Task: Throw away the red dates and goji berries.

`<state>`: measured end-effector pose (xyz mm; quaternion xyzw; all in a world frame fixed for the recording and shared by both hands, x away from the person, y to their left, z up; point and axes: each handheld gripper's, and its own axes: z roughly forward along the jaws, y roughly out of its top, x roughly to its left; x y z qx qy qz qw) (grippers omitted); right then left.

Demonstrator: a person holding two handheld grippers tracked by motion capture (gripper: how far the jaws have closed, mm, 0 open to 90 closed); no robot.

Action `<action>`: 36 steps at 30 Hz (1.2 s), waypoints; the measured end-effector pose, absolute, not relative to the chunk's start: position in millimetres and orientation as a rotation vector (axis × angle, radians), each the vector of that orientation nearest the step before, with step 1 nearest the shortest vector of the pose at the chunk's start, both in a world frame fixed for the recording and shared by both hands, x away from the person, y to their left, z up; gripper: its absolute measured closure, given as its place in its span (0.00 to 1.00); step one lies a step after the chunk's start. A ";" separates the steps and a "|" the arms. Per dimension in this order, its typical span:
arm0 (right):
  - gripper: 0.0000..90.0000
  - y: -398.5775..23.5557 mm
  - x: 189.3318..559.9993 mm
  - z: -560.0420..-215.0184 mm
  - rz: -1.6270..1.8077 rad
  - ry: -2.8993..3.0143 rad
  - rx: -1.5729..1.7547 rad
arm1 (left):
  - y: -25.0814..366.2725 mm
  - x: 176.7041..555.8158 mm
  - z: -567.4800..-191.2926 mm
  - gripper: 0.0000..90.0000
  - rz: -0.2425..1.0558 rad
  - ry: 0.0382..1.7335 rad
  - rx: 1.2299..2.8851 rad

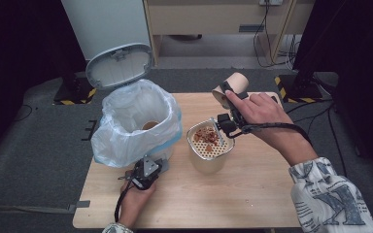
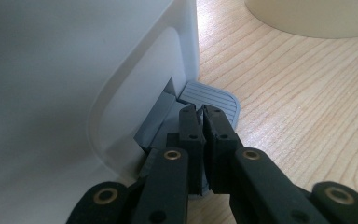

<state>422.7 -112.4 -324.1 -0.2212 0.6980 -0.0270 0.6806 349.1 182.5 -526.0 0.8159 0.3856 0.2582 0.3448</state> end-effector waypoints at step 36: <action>0.42 -98.1 433.6 -309.9 0.464 1.864 -0.144 | 182.6 349.0 -526.0 0.95 0.670 1.003 2.118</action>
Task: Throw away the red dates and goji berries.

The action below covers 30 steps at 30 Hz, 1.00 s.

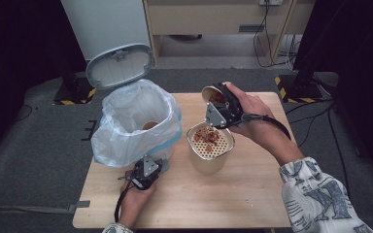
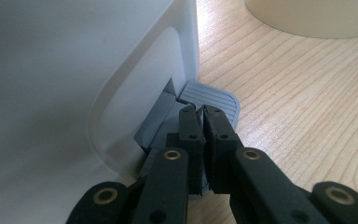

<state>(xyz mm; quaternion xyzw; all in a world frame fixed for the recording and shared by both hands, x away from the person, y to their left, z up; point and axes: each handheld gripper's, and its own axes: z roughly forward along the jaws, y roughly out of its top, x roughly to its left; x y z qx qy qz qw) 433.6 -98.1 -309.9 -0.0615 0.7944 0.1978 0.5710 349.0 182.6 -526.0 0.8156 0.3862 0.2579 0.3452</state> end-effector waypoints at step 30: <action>0.41 -67.7 452.1 -288.2 1.041 2.098 0.184 | 182.9 349.0 -525.8 0.95 0.667 1.002 2.117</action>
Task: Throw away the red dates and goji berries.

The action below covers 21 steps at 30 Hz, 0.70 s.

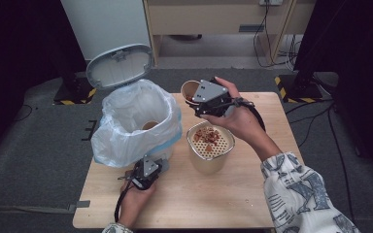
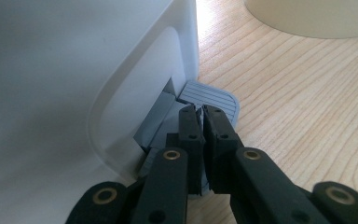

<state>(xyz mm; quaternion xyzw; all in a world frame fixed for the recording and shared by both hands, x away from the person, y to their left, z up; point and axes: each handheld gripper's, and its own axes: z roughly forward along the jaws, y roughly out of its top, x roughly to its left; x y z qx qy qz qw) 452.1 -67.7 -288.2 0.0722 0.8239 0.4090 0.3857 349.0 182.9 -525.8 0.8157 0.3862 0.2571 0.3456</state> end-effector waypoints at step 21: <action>0.42 -55.1 457.3 -279.0 1.231 2.155 0.301 | 183.0 349.0 -525.9 0.95 0.666 1.002 2.116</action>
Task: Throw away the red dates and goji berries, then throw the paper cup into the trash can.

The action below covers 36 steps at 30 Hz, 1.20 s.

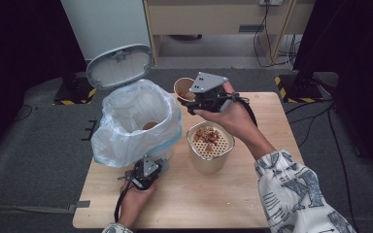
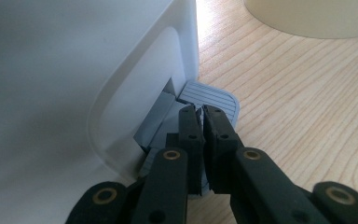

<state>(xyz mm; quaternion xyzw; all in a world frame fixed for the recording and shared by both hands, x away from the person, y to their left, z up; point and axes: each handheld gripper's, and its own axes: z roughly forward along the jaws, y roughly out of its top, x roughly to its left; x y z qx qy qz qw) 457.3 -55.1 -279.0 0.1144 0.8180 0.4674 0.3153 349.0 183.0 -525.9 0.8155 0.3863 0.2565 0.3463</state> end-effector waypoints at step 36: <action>0.41 -14.5 460.4 -268.3 1.395 2.189 0.334 | 182.6 348.5 -525.8 0.94 0.667 1.004 2.117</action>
